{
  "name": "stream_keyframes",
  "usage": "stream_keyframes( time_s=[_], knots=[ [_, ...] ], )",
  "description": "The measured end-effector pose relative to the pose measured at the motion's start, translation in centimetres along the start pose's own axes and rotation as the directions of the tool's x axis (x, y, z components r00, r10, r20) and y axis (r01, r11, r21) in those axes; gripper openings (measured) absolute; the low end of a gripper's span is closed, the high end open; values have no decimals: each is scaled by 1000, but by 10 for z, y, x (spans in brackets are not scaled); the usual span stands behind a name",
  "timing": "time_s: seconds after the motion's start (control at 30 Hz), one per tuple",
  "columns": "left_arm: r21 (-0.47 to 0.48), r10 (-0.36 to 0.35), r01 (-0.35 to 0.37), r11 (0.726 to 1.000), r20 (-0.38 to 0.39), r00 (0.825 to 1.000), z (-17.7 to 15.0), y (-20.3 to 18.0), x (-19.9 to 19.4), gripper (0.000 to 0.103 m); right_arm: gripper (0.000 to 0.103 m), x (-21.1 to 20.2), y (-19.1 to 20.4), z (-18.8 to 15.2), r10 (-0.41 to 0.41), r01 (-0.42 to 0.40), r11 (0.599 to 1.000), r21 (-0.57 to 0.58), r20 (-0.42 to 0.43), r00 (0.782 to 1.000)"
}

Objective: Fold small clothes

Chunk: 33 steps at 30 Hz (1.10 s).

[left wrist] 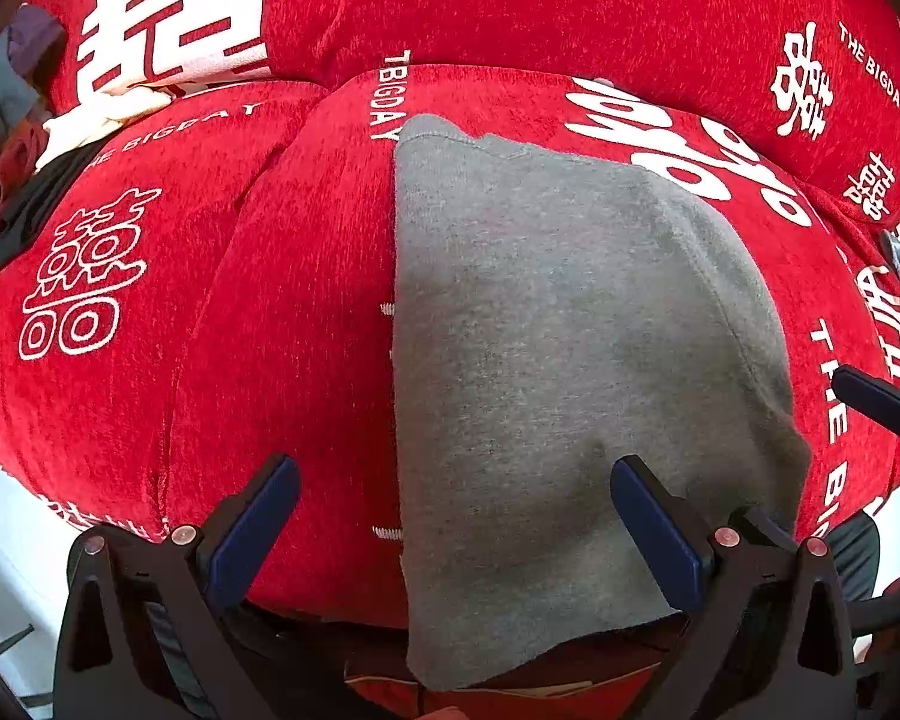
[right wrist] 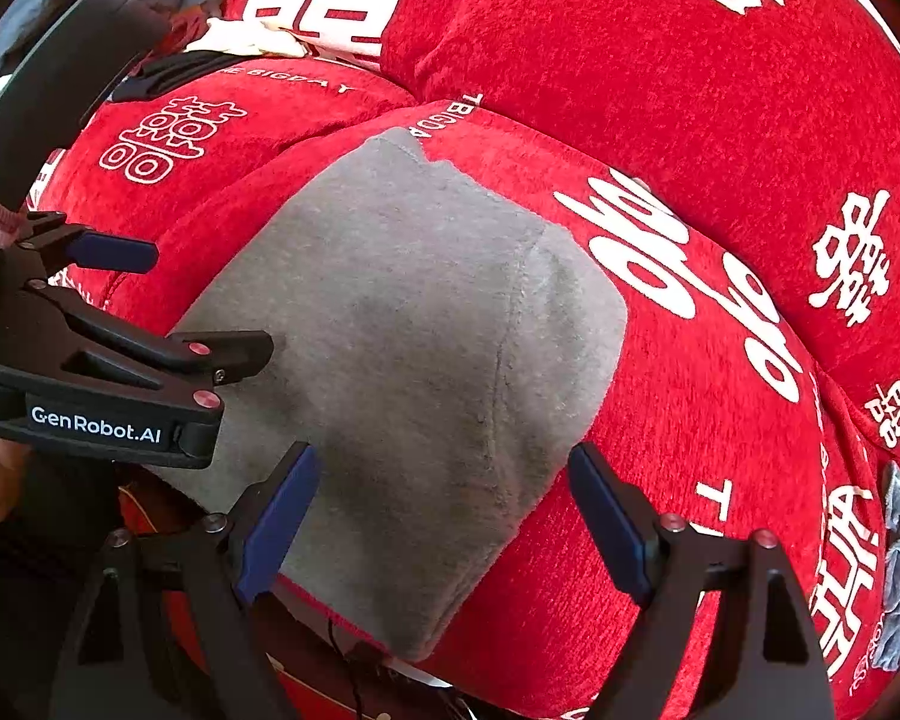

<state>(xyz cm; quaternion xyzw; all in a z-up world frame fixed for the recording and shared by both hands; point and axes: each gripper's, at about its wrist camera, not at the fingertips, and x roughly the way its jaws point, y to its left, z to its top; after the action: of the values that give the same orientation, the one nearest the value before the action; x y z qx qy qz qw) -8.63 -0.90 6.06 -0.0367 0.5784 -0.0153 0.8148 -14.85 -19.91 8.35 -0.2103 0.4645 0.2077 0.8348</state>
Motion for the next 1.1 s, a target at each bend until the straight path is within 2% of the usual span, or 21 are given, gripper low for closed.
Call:
stream_keyframes(
  time_s=[0.5,1.1],
  knots=[
    [-37,-39,39,999,8,999,1,13,0,103,88,-2,9,11,-26,25,999,-25,-10,1000],
    [-27,-25,25,999,19,1000,2,12,-5,103,88,-5,6,12,-18,18,999,-30,3,1000]
  ],
)
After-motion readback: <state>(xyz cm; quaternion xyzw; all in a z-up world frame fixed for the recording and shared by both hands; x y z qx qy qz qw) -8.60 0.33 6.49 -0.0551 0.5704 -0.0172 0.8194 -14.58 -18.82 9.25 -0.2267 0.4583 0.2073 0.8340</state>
